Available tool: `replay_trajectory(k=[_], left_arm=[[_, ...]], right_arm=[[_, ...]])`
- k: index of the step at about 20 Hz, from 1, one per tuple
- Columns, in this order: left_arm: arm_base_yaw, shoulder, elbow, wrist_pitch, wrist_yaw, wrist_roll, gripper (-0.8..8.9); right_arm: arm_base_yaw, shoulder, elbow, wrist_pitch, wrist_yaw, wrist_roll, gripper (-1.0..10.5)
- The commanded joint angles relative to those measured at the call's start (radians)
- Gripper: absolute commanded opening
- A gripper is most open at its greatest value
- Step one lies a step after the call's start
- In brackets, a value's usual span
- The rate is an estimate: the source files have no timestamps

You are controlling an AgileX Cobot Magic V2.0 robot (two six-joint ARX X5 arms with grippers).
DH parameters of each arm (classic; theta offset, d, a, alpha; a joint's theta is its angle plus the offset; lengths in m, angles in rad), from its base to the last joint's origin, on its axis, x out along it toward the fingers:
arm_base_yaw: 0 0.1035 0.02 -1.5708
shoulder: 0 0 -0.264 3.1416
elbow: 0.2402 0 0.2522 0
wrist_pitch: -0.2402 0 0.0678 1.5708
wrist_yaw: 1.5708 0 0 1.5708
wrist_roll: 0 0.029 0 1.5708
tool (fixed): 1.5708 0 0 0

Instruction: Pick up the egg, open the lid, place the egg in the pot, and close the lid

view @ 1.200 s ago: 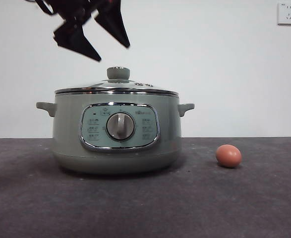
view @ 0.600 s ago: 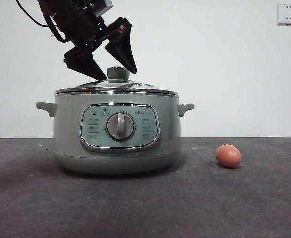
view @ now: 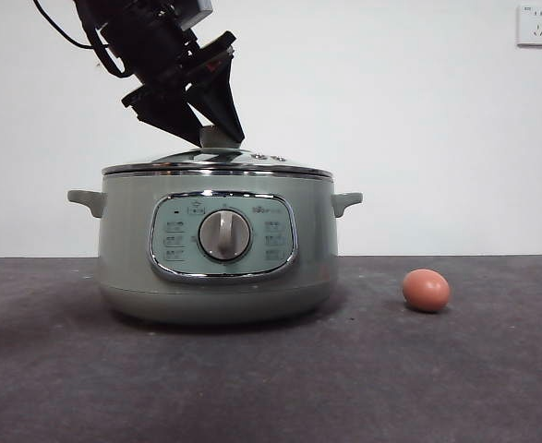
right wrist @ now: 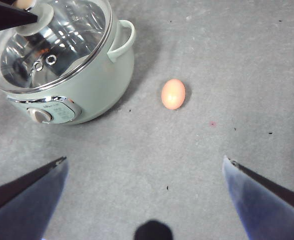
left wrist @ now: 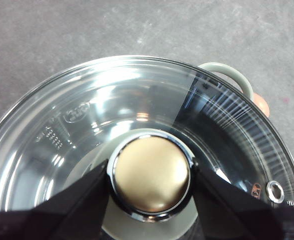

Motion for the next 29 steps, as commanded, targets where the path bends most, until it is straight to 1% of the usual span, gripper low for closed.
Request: replay_trajectory(k=[1, 7, 13, 18, 20, 23, 25, 27, 29], left_arm=[[-0.004, 0.01, 0.002, -0.012, 0.01, -0.002, -0.13], [-0.004, 0.006, 0.01, -0.014, 0.016, -0.002, -0.08], [-0.004, -0.021, 0.102, -0.046, 0.016, -0.001, -0.08], [0.012, -0.115, 0.15, -0.09, 0.014, -0.002, -0.08], [0.037, -0.189, 0.15, -0.107, 0.009, -0.002, -0.08], [0.097, -0.319, 0.15, -0.188, 0.009, -0.002, -0.08], [0.145, -0.392, 0.149, -0.238, 0.008, 0.0, -0.08], [0.206, -0.448, 0.147, -0.291, 0.009, -0.028, -0.08], [0.263, -0.5, 0.139, -0.371, 0.009, -0.012, -0.08]], right_arm=[[-0.002, -0.001, 0.005, 0.001, -0.003, -0.001, 6.0], [-0.002, 0.0, 0.005, 0.001, -0.003, -0.001, 6.0], [-0.002, 0.013, 0.005, 0.0, -0.003, -0.001, 6.0], [-0.002, 0.056, 0.005, 0.018, -0.003, -0.001, 6.0], [-0.002, 0.097, 0.005, 0.049, -0.003, 0.0, 6.0], [0.014, 0.18, 0.005, 0.122, -0.003, 0.01, 6.0], [0.037, 0.249, 0.005, 0.183, -0.003, 0.021, 6.0], [0.067, 0.33, 0.005, 0.245, -0.002, 0.042, 6.0], [0.102, 0.413, 0.005, 0.296, 0.018, 0.042, 6.0]])
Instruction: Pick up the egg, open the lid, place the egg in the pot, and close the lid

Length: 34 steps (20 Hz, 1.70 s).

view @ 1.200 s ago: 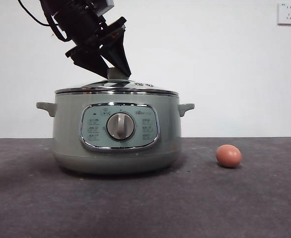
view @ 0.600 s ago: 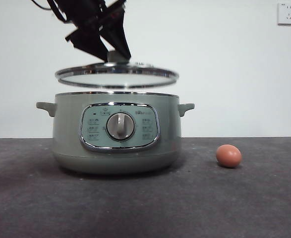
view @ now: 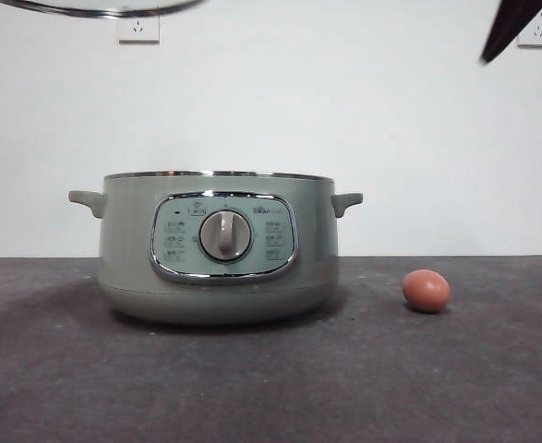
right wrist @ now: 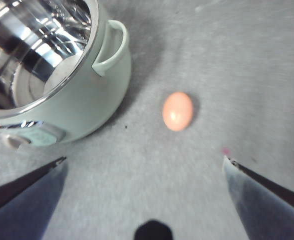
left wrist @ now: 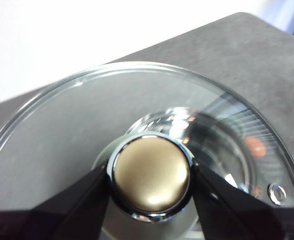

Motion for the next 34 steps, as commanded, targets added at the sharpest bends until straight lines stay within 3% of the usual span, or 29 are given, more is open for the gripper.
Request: replay_trajectory(k=[1, 11, 17, 21, 26, 29, 34], left_arm=[[0.052, -0.061, -0.008, -0.029, 0.009, 0.01, -0.08], [0.125, -0.514, -0.404, -0.065, 0.017, -0.024, -0.08], [0.125, -0.678, -0.424, -0.197, 0.042, -0.034, -0.08], [0.125, -0.708, -0.424, -0.239, 0.042, -0.034, -0.08], [0.125, -0.71, -0.424, -0.244, 0.042, -0.034, -0.08], [0.125, -0.71, -0.424, -0.248, 0.042, -0.034, -0.08], [0.125, -0.71, -0.424, -0.251, 0.042, -0.034, -0.08]], right_arm=[[0.034, 0.084, 0.003, 0.046, 0.036, 0.014, 6.0], [0.135, 0.426, 0.003, 0.321, 0.168, 0.014, 5.9], [0.186, 0.563, 0.003, 0.442, 0.266, 0.015, 5.9], [0.189, 0.615, 0.003, 0.469, 0.278, 0.026, 5.1], [0.189, 0.646, 0.003, 0.479, 0.293, 0.046, 4.9], [0.189, 0.653, 0.003, 0.486, 0.293, 0.07, 2.5], [0.189, 0.653, 0.003, 0.483, 0.292, 0.071, -0.2]])
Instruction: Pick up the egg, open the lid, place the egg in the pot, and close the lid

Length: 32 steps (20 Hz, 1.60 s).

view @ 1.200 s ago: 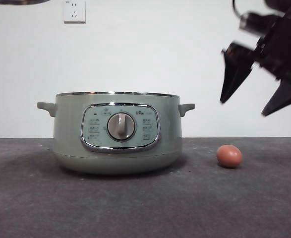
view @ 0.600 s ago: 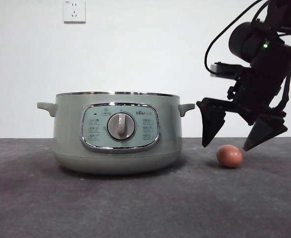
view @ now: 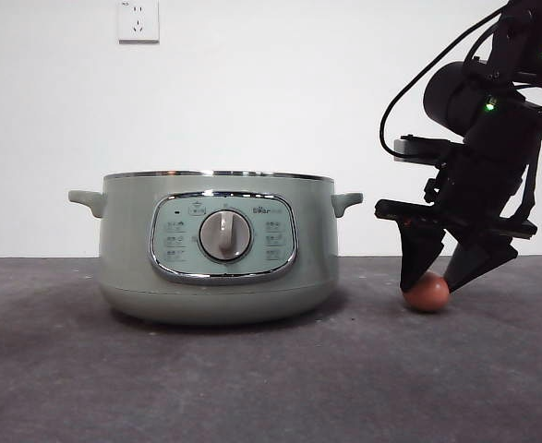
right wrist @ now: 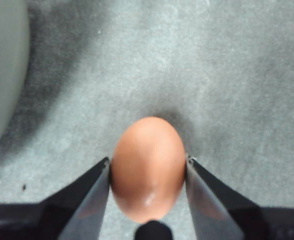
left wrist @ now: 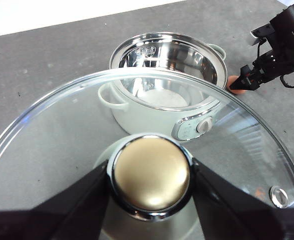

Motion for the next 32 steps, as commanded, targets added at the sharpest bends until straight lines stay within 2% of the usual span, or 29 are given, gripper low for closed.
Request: replay_trajectory(k=[1, 7, 13, 17, 20, 25, 29, 32], left_arm=[[0.003, -0.01, 0.009, 0.039, 0.008, -0.007, -0.08], [0.0, -0.01, 0.009, 0.039, 0.008, -0.006, -0.08], [0.0, -0.01, 0.009, 0.04, 0.008, -0.007, -0.08], [0.0, -0.01, 0.009, 0.04, 0.008, -0.007, -0.08], [0.0, -0.01, 0.009, 0.039, 0.008, -0.007, -0.08], [0.0, -0.01, 0.009, 0.038, 0.032, -0.007, -0.08], [0.0, -0.01, 0.009, 0.039, 0.056, -0.011, -0.08], [0.0, -0.01, 0.009, 0.036, 0.056, -0.011, -0.08]], right_arm=[[0.002, 0.012, 0.002, 0.002, 0.0, 0.013, -0.1], [0.002, -0.053, 0.002, -0.048, 0.001, 0.019, -0.1], [0.005, -0.302, 0.01, -0.102, -0.001, 0.019, -0.1], [0.081, -0.369, 0.116, -0.136, -0.019, 0.014, -0.1], [0.178, -0.317, 0.251, -0.14, -0.019, 0.01, -0.1], [0.301, -0.089, 0.555, -0.202, -0.018, -0.002, -0.1], [0.355, 0.135, 0.793, -0.319, 0.002, -0.049, -0.1], [0.362, 0.268, 0.898, -0.403, 0.009, -0.073, -0.1]])
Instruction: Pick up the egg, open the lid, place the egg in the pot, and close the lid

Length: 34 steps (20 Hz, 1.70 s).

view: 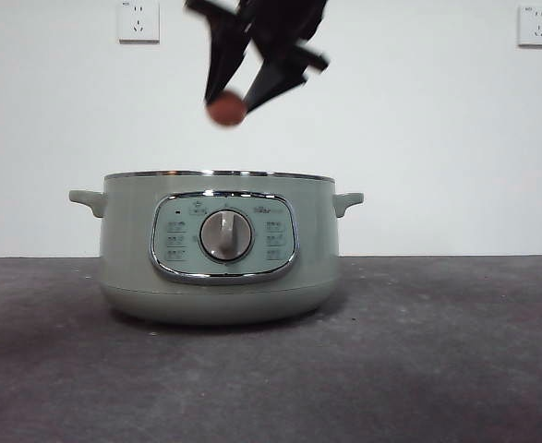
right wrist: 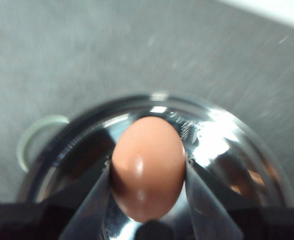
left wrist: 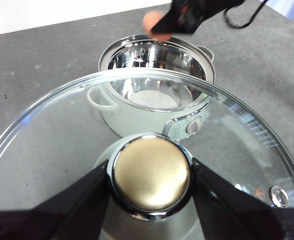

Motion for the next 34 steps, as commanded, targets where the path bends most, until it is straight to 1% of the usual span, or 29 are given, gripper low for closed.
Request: replay_trajectory(k=[1, 3, 5, 11, 18, 19, 20, 22, 23, 24, 28, 32, 34], left_arm=[[0.0, -0.01, 0.009, 0.037, 0.012, -0.01, -0.08], [0.0, -0.01, 0.009, 0.037, 0.012, -0.01, -0.08], [0.0, -0.01, 0.009, 0.037, 0.012, -0.01, -0.08], [0.0, -0.01, 0.009, 0.037, 0.012, -0.01, -0.08], [0.0, -0.01, 0.009, 0.038, 0.012, -0.01, -0.08], [0.0, -0.01, 0.009, 0.038, 0.012, -0.01, -0.08], [0.0, -0.01, 0.009, 0.038, 0.011, -0.01, -0.08], [0.0, -0.01, 0.009, 0.038, 0.008, -0.01, -0.08], [0.0, -0.01, 0.009, 0.038, 0.009, -0.01, -0.08], [0.0, -0.01, 0.009, 0.038, 0.009, -0.01, -0.08], [-0.003, -0.009, 0.009, 0.04, 0.009, -0.01, -0.08], [-0.02, 0.003, 0.009, 0.072, 0.009, -0.01, -0.08], [-0.021, 0.019, 0.009, 0.1, 0.009, -0.01, -0.08]], right_arm=[[0.001, 0.085, 0.033, -0.027, 0.008, -0.026, -0.1], [0.001, 0.129, 0.032, -0.042, 0.02, -0.032, -0.1], [0.001, 0.163, 0.032, -0.064, 0.04, -0.062, -0.1], [0.001, 0.223, 0.032, -0.121, 0.046, -0.105, -0.1], [0.001, 0.247, 0.032, -0.16, 0.047, -0.123, -0.1], [0.001, 0.247, 0.032, -0.16, 0.037, -0.123, 0.2], [0.001, 0.247, 0.032, -0.16, 0.037, -0.123, 1.0], [0.001, 0.243, 0.032, -0.16, 0.037, -0.122, 3.4], [0.001, 0.237, 0.033, -0.16, 0.037, -0.122, 3.9], [0.001, 0.224, 0.033, -0.16, 0.037, -0.122, 4.2], [0.001, 0.124, 0.033, -0.156, 0.037, -0.099, 4.1], [0.0, -0.053, 0.033, -0.182, 0.022, -0.083, 4.1], [0.0, -0.152, 0.033, -0.241, 0.01, -0.077, 4.1]])
